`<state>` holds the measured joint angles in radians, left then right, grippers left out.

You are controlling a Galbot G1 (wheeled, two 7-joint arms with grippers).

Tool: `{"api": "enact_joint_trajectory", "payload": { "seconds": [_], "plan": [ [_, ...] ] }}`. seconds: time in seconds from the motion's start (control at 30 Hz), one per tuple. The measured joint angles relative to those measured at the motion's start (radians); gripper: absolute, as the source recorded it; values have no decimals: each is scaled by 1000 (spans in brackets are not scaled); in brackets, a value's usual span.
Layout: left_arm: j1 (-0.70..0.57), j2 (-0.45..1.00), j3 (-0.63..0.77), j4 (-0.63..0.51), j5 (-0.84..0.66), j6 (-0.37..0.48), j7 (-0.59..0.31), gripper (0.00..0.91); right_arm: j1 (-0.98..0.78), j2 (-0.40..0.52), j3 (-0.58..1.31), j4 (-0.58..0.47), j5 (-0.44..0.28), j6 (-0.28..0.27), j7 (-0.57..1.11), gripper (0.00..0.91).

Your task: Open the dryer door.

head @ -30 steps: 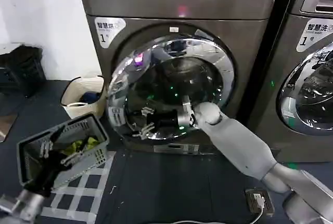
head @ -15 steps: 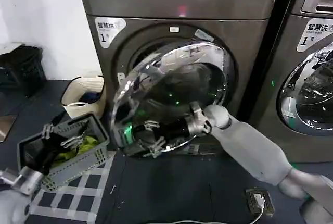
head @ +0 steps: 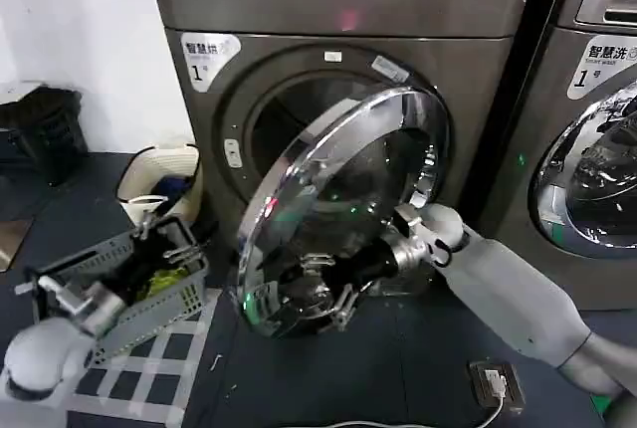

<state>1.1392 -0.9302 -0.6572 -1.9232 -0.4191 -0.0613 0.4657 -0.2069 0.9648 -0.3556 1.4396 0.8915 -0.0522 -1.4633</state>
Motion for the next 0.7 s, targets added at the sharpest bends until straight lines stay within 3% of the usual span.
{"api": "enact_joint_trajectory", "payload": {
  "seconds": [0.4,0.7],
  "plan": [
    [-41,83,112,-79,-28,1,83,907,-103,-105,163,-7,-24,3,3,907],
    [-96,79,230,-100,-15,-3,89,907,-351,-295,454,82,18,18,11,907]
  ]
}}
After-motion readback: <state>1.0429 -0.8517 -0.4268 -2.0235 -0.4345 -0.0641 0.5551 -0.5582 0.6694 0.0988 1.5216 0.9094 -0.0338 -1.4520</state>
